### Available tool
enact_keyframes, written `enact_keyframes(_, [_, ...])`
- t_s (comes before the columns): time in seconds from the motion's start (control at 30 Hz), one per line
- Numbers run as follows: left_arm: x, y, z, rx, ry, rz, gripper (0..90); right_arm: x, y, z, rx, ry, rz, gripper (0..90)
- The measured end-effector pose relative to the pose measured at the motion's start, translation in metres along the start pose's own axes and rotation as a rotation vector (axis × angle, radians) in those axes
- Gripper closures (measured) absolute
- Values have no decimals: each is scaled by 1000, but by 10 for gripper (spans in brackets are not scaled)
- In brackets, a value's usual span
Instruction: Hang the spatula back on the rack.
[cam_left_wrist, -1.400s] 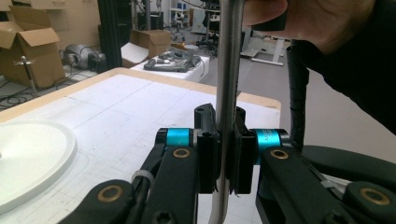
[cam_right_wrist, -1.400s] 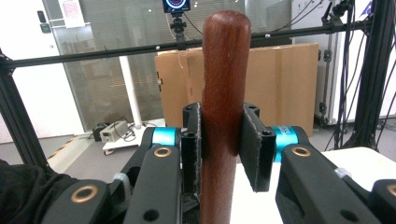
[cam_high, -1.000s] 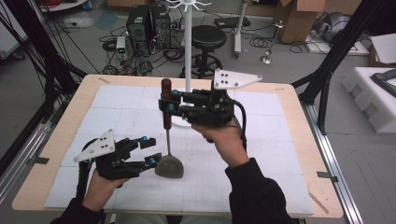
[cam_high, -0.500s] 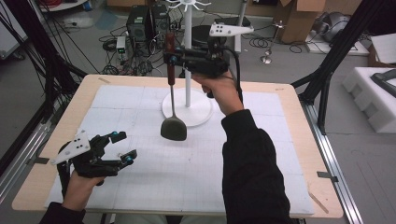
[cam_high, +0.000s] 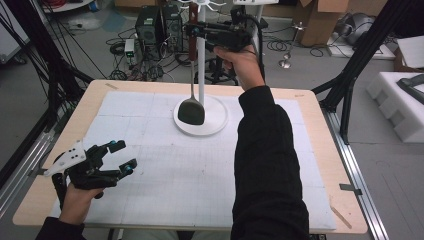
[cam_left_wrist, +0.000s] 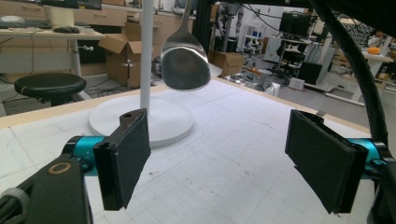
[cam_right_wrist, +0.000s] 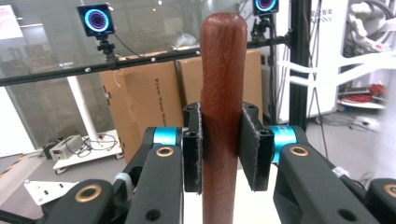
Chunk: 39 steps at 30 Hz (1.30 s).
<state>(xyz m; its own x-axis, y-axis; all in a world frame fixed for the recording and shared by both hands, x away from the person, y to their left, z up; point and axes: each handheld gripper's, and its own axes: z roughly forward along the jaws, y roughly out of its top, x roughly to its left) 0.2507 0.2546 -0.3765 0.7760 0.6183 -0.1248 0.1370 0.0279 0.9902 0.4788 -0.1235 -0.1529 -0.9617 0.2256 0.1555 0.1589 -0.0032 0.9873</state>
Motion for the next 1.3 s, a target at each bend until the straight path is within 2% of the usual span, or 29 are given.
enact_keyframes(0.07, [1,0,0,-4,1,-6,225,-8,1,-2,-3,-12,14,725])
enact_keyframes(0.27, [1,0,0,-4,-1,-4,226,-18,-3,0,17,-38,29,725])
enact_keyframes(0.33, [1,0,-1,-9,-2,-2,226,-19,-4,1,15,-48,21,725])
enact_keyframes(0.57, [3,0,-3,-2,1,-4,227,-25,-8,4,17,-72,40,724])
enact_keyframes(0.63, [3,0,-3,-3,3,-6,227,-24,-9,4,14,-72,30,722])
enact_keyframes(0.7, [4,0,-3,-1,5,-5,227,-21,-10,4,13,-77,33,700])
enact_keyframes(0.77, [5,-1,-3,-1,10,-10,226,-16,-11,2,12,-101,12,585])
enact_keyframes(0.8, [6,-2,-4,2,11,-9,226,-13,-11,1,5,-116,2,571])
enact_keyframes(0.83, [7,-2,-4,1,13,-12,225,-9,-13,-2,7,-135,-22,551])
enact_keyframes(1.0, [11,-6,-5,7,30,-20,224,1,-24,-20,24,-195,-47,434])
enact_keyframes(1.07, [12,-8,-5,3,37,-24,224,9,-40,-37,12,-229,-38,382])
enact_keyframes(1.13, [13,-9,-5,-2,45,-25,224,10,-44,-42,10,-237,-40,375])
enact_keyframes(1.17, [14,-10,-4,-4,49,-29,224,15,-60,-55,3,-262,-29,349])
enact_keyframes(1.23, [15,-12,-4,-2,56,-26,224,16,-65,-60,4,-268,-29,337])
enact_keyframes(1.3, [16,-14,-3,-1,59,-29,224,21,-82,-72,18,-310,-22,284])
